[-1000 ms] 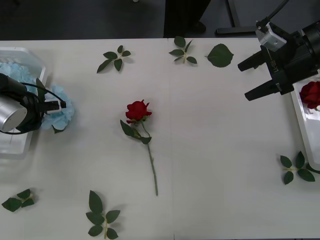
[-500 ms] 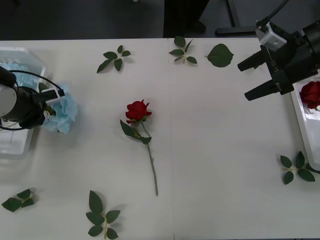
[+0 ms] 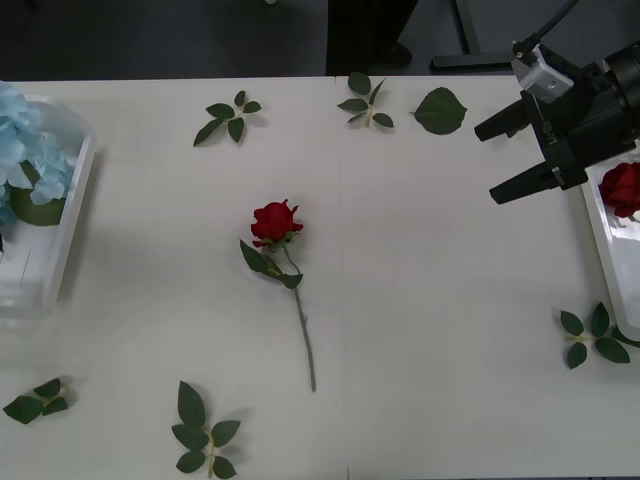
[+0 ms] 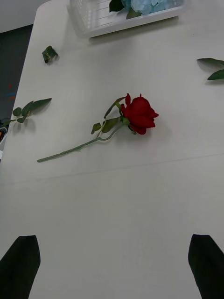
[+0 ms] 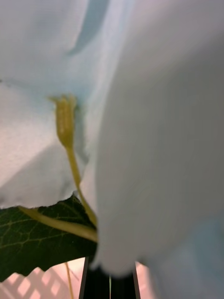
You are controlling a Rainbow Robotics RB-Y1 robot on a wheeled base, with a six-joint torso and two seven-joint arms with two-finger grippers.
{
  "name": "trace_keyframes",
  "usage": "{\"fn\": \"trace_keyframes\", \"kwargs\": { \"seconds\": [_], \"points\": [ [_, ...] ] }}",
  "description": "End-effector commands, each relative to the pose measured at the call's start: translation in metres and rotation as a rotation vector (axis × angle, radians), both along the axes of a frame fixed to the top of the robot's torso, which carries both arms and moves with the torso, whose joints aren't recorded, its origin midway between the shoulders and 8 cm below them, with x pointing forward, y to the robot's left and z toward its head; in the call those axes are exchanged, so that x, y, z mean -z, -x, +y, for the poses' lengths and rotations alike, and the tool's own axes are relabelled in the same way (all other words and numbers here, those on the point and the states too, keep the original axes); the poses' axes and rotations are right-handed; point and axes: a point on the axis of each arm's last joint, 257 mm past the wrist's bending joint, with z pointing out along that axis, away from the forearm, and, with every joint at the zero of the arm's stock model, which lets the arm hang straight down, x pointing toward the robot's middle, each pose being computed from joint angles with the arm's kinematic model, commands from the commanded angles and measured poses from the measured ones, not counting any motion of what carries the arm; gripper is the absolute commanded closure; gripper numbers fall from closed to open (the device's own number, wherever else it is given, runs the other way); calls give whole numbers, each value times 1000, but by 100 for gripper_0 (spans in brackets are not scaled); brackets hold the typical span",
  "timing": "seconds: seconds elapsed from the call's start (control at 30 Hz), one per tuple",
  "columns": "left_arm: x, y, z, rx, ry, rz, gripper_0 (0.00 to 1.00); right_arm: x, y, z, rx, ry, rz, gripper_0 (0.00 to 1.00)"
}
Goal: Place the red flowers into the right box and the blue flowers into the left box. If a person shows an open palm, hand one flower to the person first, then continue sorting.
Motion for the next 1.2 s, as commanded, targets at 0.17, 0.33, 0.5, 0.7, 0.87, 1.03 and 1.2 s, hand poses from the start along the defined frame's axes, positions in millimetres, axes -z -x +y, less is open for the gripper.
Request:
{"fn": "trace_keyframes", "kwargs": {
  "seconds": [0.17,0.33,0.5,0.7,0.87,1.03,1.2],
  "points": [
    [-3,81,112,-212,-6,7,100,-14,-4,-8,33,-14,-14,0],
    [24,93,146,-334,32,42,100,-14,-4,-8,33,-14,-14,0],
    [42,86,157,-381,38,32,100,-14,-4,-8,33,-14,-14,0],
    [50,77,161,-390,6,13,95,-14,-4,-8,33,-14,-14,0],
    [48,72,160,-384,-1,8,34,-14,-4,-8,33,-14,-14,0],
    [48,70,155,-374,14,5,15,-14,-4,-8,33,-14,-14,0],
    [47,69,135,-337,79,16,8,-14,-4,-8,33,-14,-14,0]
  ]
}}
